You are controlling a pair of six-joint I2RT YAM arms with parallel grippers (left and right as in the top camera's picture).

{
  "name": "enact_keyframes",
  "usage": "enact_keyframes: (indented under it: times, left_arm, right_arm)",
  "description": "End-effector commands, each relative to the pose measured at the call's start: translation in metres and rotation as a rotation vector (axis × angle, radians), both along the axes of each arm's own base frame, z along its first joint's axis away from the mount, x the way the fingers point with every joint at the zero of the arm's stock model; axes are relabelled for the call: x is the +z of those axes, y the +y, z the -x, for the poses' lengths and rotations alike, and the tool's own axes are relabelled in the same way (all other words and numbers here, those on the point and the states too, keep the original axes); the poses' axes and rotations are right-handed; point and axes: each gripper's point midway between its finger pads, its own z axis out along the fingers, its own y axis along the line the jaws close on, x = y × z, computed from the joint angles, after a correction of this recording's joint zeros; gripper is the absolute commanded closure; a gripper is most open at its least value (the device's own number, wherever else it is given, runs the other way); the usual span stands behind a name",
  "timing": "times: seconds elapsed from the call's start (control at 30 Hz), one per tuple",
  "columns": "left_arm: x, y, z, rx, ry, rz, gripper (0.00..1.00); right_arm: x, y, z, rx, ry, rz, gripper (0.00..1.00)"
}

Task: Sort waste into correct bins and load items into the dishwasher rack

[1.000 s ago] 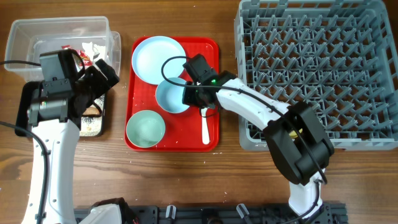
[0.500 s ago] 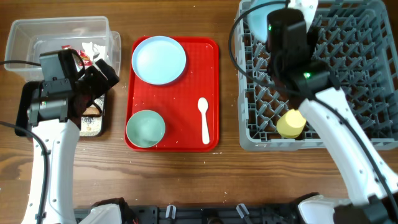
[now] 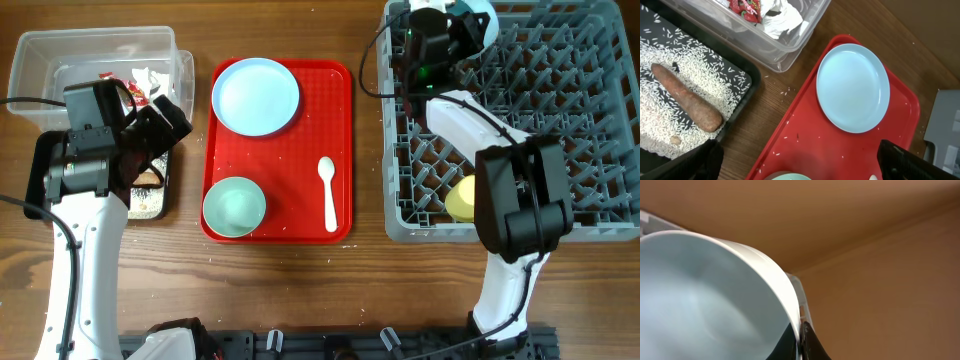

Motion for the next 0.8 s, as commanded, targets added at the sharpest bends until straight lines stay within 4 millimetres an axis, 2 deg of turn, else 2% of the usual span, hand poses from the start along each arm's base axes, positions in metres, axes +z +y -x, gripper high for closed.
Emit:
enact_keyframes:
  times: [0.0, 0.17, 0.23, 0.33, 0.37, 0.47, 0.5, 0.53, 0.63, 0.67, 0.77]
  left_arm:
    - [0.008, -0.003, -0.003, -0.030, -0.022, -0.008, 0.00]
    - [0.008, -0.003, -0.003, -0.030, -0.022, -0.008, 0.00]
    - [0.008, -0.003, -0.003, -0.030, -0.022, -0.008, 0.00]
    - [0.008, -0.003, -0.003, -0.030, -0.022, -0.008, 0.00]
    - [0.008, -0.003, -0.003, -0.030, -0.022, -0.008, 0.00]
    - [0.008, -0.003, -0.003, -0.030, -0.022, -0.008, 0.00]
    - [0.008, -0.003, -0.003, -0.030, -0.022, -0.008, 0.00]
    - [0.008, -0.003, -0.003, -0.030, -0.022, -0.008, 0.00]
    - [0.008, -0.003, -0.003, -0.030, -0.022, -0.008, 0.00]
    - [0.008, -0.003, -0.003, -0.030, -0.022, -0.008, 0.00]
    - [0.008, -0.003, -0.003, -0.030, -0.022, -0.008, 0.00]
  right_arm:
    - [-0.017, 0.000, -0.005, 0.003, 0.026, -0.003, 0.96]
    - [-0.025, 0.010, -0.005, 0.024, 0.059, 0.001, 0.95]
    - [-0.028, 0.023, -0.002, 0.038, 0.080, 0.011, 0.76]
    - [-0.025, 0.034, 0.003, 0.024, 0.075, 0.024, 0.75]
    - [-0.025, 0.039, 0.005, 0.023, 0.074, 0.028, 0.67]
    - [-0.022, 0.052, 0.012, 0.012, 0.069, 0.042, 0.05]
    - [-0.022, 0.057, 0.012, 0.021, 0.068, 0.042, 0.00]
    - [-0.020, 0.070, 0.013, 0.045, 0.055, 0.037, 0.00]
    - [-0.011, 0.087, 0.015, 0.064, -0.026, -0.020, 0.01]
    - [-0.001, 0.092, 0.018, 0.065, -0.100, -0.081, 0.00]
    - [0.048, 0.114, 0.025, 0.144, -0.284, -0.250, 0.00]
